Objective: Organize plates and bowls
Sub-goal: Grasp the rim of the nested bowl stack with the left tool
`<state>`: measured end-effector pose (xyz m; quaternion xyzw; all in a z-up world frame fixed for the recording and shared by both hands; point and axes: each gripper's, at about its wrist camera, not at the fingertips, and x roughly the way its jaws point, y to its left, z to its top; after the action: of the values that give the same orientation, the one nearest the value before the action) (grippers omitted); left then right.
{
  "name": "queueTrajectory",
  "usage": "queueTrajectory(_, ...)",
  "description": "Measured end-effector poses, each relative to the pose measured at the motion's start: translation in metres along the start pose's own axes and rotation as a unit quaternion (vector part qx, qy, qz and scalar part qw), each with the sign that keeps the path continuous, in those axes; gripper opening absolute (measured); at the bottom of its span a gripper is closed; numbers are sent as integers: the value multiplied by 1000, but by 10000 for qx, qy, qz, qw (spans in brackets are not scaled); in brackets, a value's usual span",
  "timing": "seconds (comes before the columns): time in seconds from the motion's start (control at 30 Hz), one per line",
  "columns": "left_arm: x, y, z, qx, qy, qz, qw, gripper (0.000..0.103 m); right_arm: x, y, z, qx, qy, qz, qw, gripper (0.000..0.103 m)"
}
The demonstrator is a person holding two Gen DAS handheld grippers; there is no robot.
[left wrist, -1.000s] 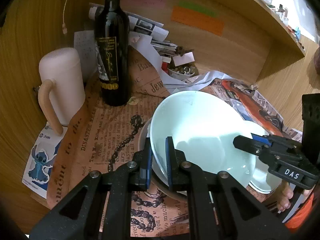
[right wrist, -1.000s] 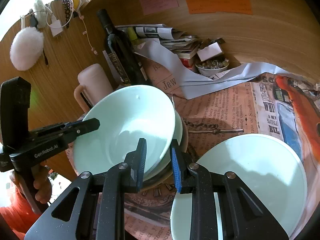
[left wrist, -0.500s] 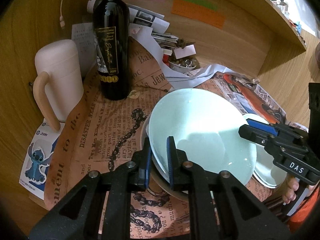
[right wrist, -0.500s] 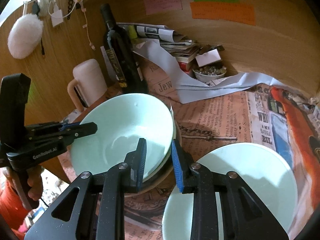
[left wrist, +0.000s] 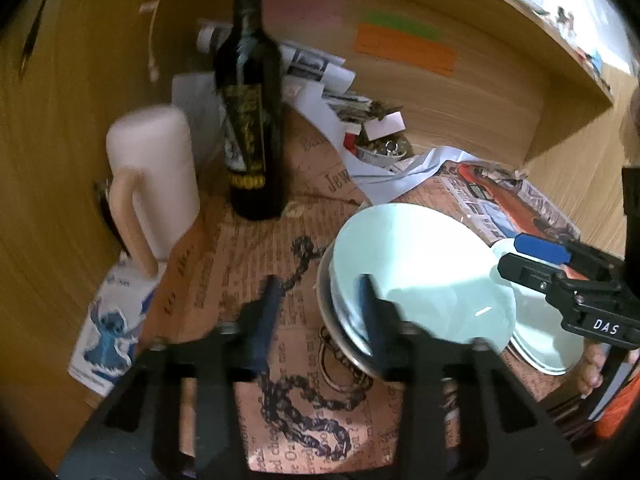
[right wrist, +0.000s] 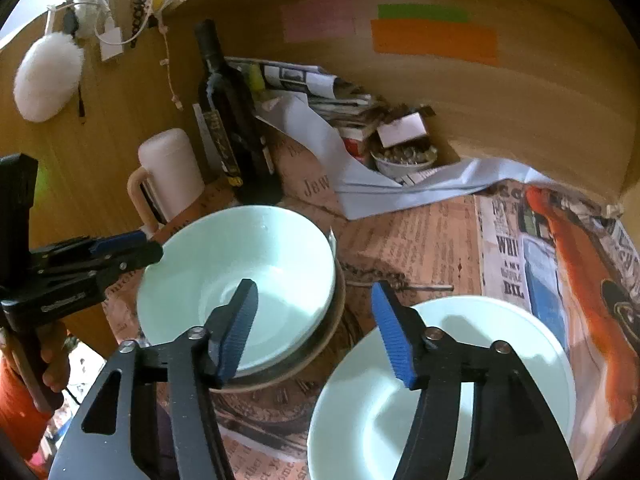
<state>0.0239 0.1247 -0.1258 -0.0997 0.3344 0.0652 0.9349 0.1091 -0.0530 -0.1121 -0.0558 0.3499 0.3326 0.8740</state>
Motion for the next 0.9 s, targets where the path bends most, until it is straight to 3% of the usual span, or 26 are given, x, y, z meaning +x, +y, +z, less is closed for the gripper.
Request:
queueTrajectory(0.23,11,12,-8,-450,292,-467,9975,62,15,-5,-6,295,383,218,9986,58)
queueTrajectory(0.53,28,-1,-9,-425,585,-757,9945,62,30,-10,-6,557,707,504,9947,58)
queueTrajectory(0.7,32,-5,-7,-371,663,-923,9928,53,34,-9,-6,499,838,569,9936,48)
queueTrajectory(0.9,34,-10,-9,-222,617,-787,9947,53,38,-8,-6,466,919,580,9930,45)
